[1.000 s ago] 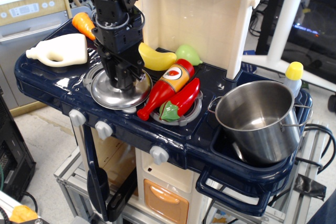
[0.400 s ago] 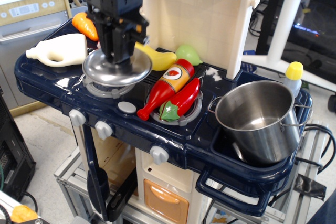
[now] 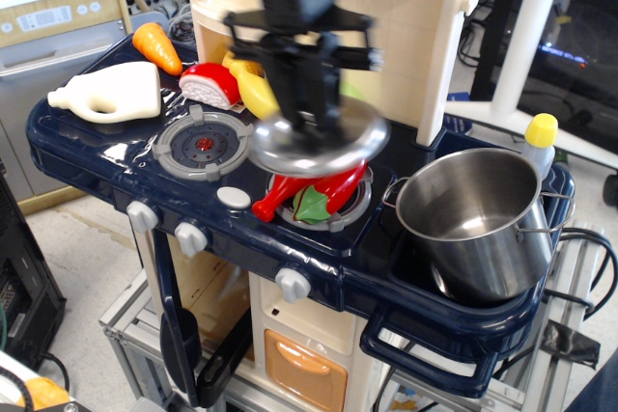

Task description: Put lid on pot or pan

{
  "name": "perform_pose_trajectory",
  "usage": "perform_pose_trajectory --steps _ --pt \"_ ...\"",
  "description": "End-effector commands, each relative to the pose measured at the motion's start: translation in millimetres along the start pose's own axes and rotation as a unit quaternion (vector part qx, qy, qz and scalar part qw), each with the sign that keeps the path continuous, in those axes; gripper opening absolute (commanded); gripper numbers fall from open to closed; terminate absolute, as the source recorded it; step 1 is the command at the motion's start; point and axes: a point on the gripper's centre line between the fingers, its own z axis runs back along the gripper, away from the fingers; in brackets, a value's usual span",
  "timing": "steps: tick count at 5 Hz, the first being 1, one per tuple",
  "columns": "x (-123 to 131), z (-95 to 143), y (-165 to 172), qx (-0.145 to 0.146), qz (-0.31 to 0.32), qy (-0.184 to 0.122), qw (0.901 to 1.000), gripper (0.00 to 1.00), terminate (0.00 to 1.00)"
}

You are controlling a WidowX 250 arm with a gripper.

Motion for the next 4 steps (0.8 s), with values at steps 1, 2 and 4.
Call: perform_pose_trajectory --steps 1,2,4 --pt "5 -6 -67 -0.036 0.022 -0.073 0.9964 0.0 0.0" --pt "11 -16 -78 -0.055 0.021 -0.075 0.9955 0.0 0.0" --pt "25 -29 -77 -0.074 0.007 -0.082 0.9939 0.0 0.0"
